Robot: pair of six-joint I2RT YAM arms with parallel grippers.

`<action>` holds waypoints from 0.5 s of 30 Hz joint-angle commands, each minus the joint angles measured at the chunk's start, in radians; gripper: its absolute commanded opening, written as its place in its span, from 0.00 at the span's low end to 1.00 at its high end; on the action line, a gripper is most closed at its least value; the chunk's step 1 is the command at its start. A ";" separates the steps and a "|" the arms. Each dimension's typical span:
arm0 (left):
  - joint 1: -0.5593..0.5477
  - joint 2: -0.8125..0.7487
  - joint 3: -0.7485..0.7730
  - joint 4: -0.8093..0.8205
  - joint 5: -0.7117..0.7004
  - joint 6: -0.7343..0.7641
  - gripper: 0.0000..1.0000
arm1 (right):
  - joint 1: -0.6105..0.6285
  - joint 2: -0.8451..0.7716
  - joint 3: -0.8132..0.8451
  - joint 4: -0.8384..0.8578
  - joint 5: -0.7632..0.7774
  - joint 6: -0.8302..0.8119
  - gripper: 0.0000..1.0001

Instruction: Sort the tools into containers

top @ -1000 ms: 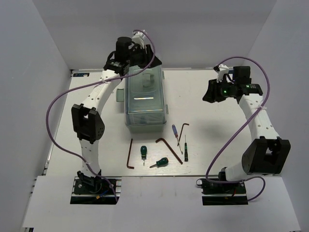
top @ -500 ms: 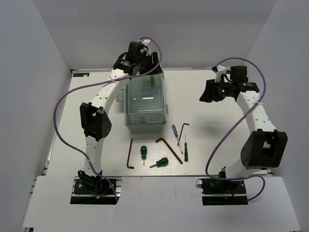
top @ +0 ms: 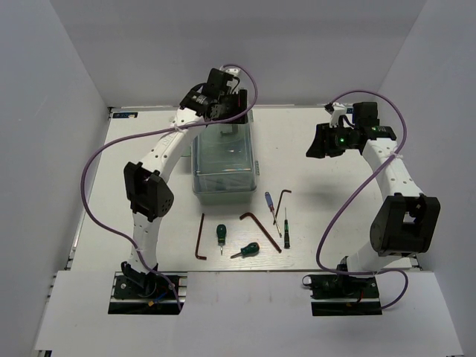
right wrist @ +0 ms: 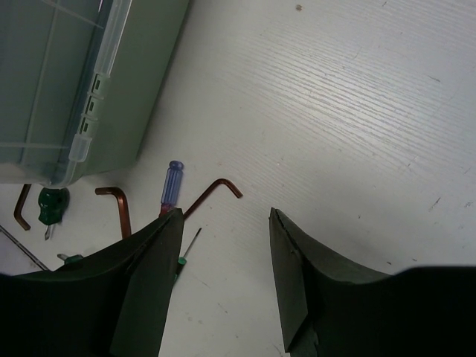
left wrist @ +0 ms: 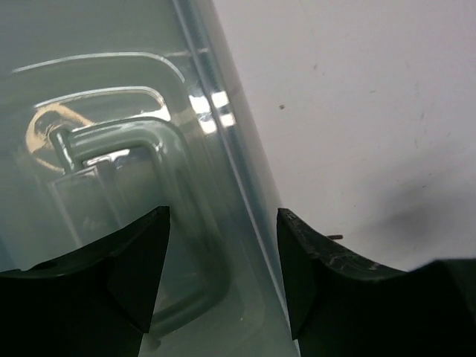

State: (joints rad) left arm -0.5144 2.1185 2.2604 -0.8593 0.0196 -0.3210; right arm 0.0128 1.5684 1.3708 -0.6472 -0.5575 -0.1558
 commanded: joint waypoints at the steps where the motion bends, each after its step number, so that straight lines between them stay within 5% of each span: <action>1: -0.012 -0.068 0.031 -0.104 -0.081 0.016 0.70 | 0.001 0.007 0.030 0.029 -0.030 0.019 0.56; 7: -0.021 -0.068 0.013 -0.103 -0.104 0.016 0.70 | -0.002 0.002 0.030 0.031 -0.030 0.024 0.56; 15: -0.021 -0.031 -0.034 -0.029 0.188 0.007 0.66 | -0.002 0.005 0.050 0.027 -0.030 0.015 0.56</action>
State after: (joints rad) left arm -0.5293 2.1166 2.2601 -0.9127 0.0376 -0.3111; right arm 0.0128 1.5688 1.3712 -0.6468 -0.5652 -0.1379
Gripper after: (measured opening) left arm 0.677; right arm 0.560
